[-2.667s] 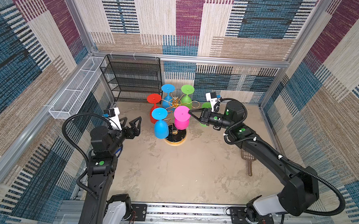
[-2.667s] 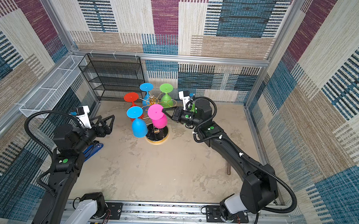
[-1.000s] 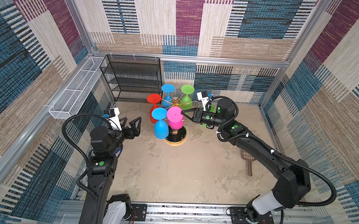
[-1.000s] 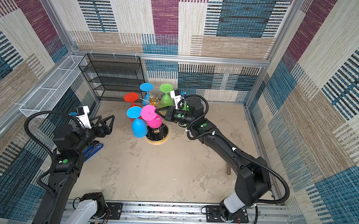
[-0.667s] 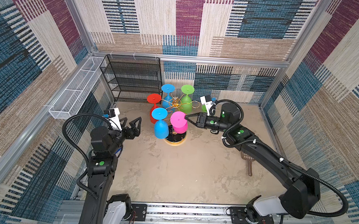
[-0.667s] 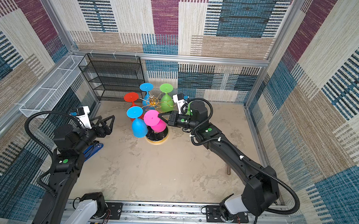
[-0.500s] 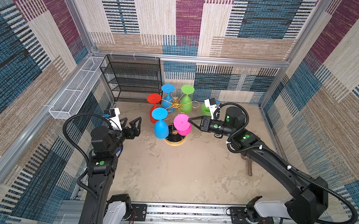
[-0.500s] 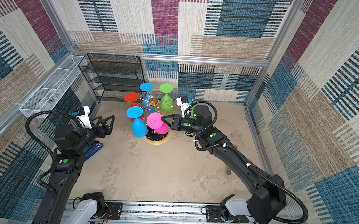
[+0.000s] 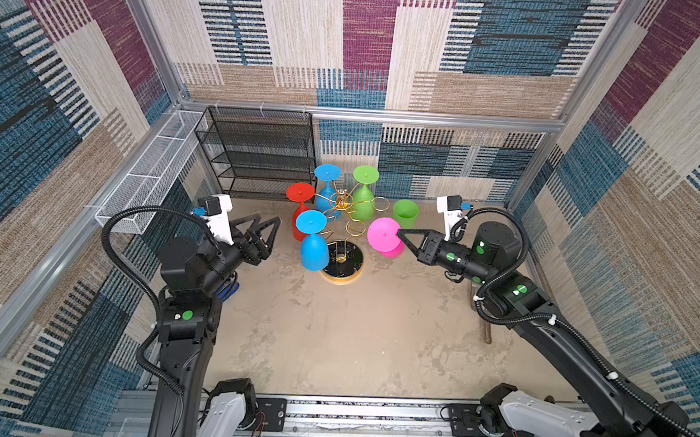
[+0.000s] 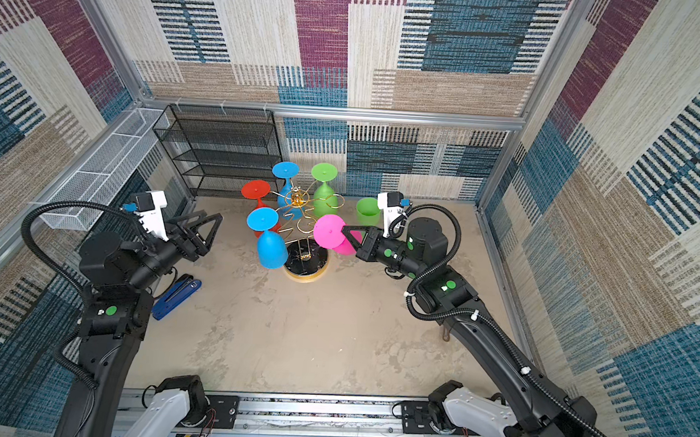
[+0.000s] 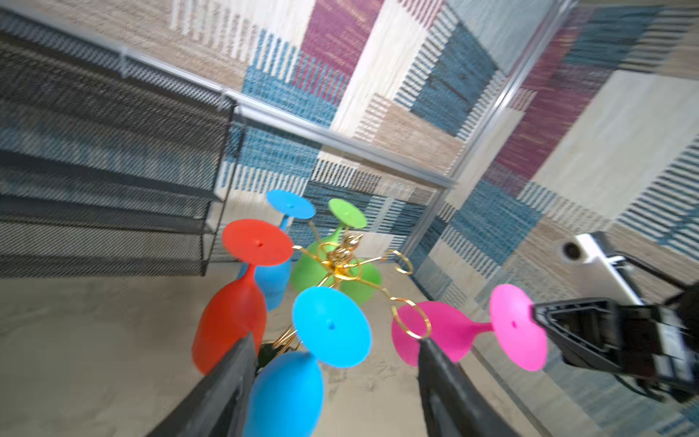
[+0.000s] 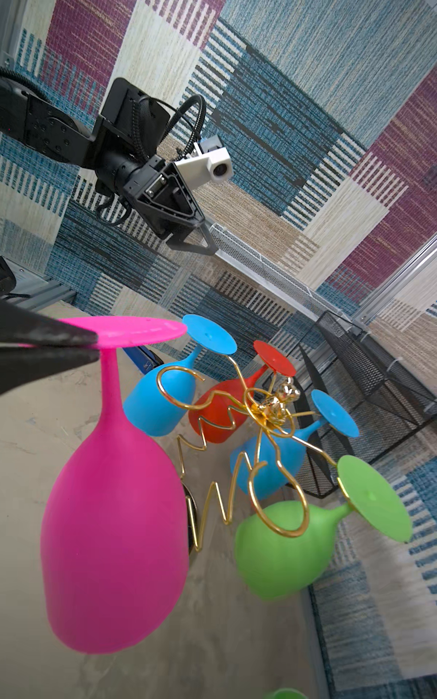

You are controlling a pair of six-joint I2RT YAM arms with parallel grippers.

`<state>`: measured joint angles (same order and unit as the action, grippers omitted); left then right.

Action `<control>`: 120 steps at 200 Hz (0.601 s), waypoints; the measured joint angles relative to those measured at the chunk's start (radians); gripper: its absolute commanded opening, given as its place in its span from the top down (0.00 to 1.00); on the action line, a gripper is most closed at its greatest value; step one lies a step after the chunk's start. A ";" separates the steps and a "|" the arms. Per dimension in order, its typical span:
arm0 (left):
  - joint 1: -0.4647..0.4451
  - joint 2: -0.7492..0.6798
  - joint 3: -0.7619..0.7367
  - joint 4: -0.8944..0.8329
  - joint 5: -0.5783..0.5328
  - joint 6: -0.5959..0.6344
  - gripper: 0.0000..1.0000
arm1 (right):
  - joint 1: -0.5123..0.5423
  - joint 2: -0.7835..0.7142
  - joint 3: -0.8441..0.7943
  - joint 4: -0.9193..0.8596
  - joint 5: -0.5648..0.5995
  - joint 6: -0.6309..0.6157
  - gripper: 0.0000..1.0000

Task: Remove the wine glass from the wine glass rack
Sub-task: 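Raise the pink glass while the left gripper reaches toward its foot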

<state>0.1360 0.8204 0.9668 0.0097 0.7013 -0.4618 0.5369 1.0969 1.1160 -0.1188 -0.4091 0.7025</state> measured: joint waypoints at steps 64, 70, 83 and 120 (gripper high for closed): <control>-0.153 0.178 0.131 0.169 0.274 -0.279 0.39 | 0.000 0.018 0.155 -0.024 0.079 -0.163 1.00; -0.177 0.197 0.146 0.178 0.291 -0.297 0.39 | 0.000 0.026 0.171 -0.025 0.078 -0.179 1.00; -0.223 0.237 0.177 0.201 0.304 -0.317 0.40 | 0.000 0.040 0.195 -0.025 0.070 -0.211 1.00; -0.337 0.320 0.237 0.219 0.327 -0.340 0.42 | 0.000 0.071 0.245 -0.025 0.010 -0.278 1.00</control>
<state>-0.2008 1.1400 1.2034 0.2291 1.0283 -0.8017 0.5373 1.1675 1.3609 -0.1440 -0.3992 0.4244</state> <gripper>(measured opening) 0.588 0.057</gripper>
